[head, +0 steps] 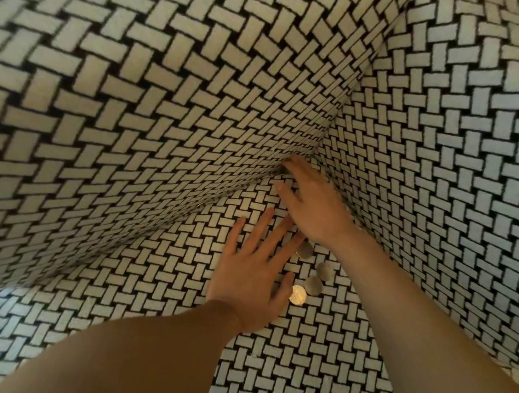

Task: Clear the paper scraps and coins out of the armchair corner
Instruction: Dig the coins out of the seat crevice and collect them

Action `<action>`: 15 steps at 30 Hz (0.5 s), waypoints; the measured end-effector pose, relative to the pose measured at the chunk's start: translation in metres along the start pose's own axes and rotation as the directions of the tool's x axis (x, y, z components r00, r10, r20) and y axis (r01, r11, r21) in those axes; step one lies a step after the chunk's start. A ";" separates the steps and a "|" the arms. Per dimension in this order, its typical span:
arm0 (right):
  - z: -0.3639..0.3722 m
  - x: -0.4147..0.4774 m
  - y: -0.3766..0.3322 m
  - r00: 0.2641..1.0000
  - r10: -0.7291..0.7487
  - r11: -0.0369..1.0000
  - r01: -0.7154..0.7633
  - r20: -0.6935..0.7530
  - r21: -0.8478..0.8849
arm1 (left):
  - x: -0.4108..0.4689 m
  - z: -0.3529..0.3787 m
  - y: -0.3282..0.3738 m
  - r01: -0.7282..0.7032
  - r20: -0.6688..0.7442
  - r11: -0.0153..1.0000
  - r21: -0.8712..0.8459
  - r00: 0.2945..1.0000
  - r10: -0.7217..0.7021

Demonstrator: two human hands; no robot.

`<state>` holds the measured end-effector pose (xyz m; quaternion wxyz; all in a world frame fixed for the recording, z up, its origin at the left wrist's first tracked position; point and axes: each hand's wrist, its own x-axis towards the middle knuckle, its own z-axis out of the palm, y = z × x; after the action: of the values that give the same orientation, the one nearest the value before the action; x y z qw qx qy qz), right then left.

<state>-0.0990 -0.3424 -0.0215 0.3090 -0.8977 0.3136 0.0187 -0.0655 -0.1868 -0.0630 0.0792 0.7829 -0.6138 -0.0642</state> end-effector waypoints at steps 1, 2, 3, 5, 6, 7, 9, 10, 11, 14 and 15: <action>0.003 -0.003 0.003 1.000 -0.001 0.998 0.003 0.030 -0.059 | 0.000 0.000 0.000 0.001 0.003 1.000 0.001 1.000 -0.001; 0.006 -0.006 0.006 0.998 -0.011 0.992 0.018 0.057 -0.128 | 0.000 0.000 0.000 0.003 0.003 1.000 0.002 1.000 -0.003; 0.008 -0.007 0.008 0.998 -0.016 0.983 0.028 0.067 -0.184 | 0.000 0.000 0.001 0.004 0.005 1.000 0.002 1.000 -0.004; 0.011 -0.007 0.004 0.999 0.009 0.972 0.002 0.043 -0.234 | 0.000 0.001 0.001 0.005 0.003 1.000 0.000 1.000 -0.005; 0.011 -0.005 0.000 0.999 0.023 0.967 -0.016 0.025 -0.255 | 0.000 0.001 0.001 0.006 -0.003 1.000 0.001 1.000 -0.006; 0.012 -0.004 -0.003 0.999 0.034 0.956 -0.028 0.016 -0.291 | 0.000 0.001 0.001 0.007 -0.006 1.000 0.002 1.000 -0.007; 0.010 -0.004 -0.008 0.999 0.031 0.922 -0.021 0.019 -0.386 | 0.000 0.001 0.001 0.008 -0.012 1.000 0.011 1.000 -0.008; 0.007 -0.003 -0.010 0.999 0.024 0.908 -0.012 0.025 -0.419 | 0.000 0.002 0.000 0.008 -0.015 1.000 0.017 1.000 -0.008; 0.003 -0.003 -0.010 0.999 0.020 0.899 -0.004 0.032 -0.438 | 0.000 0.003 0.000 0.008 -0.015 1.000 0.021 1.000 -0.008; -0.004 -0.005 -0.014 0.999 0.021 0.898 0.001 0.045 -0.441 | 0.000 0.004 0.000 0.012 -0.021 1.000 0.023 1.000 -0.011; -0.005 -0.009 -0.014 0.999 0.028 0.903 -0.010 0.036 -0.429 | 0.000 0.003 0.000 0.012 -0.019 1.000 0.024 1.000 -0.012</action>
<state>-0.0987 -0.3316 -0.0076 0.1105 -0.9400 0.3040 0.1088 -0.0660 -0.1872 -0.0662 0.0753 0.7879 -0.6091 -0.0500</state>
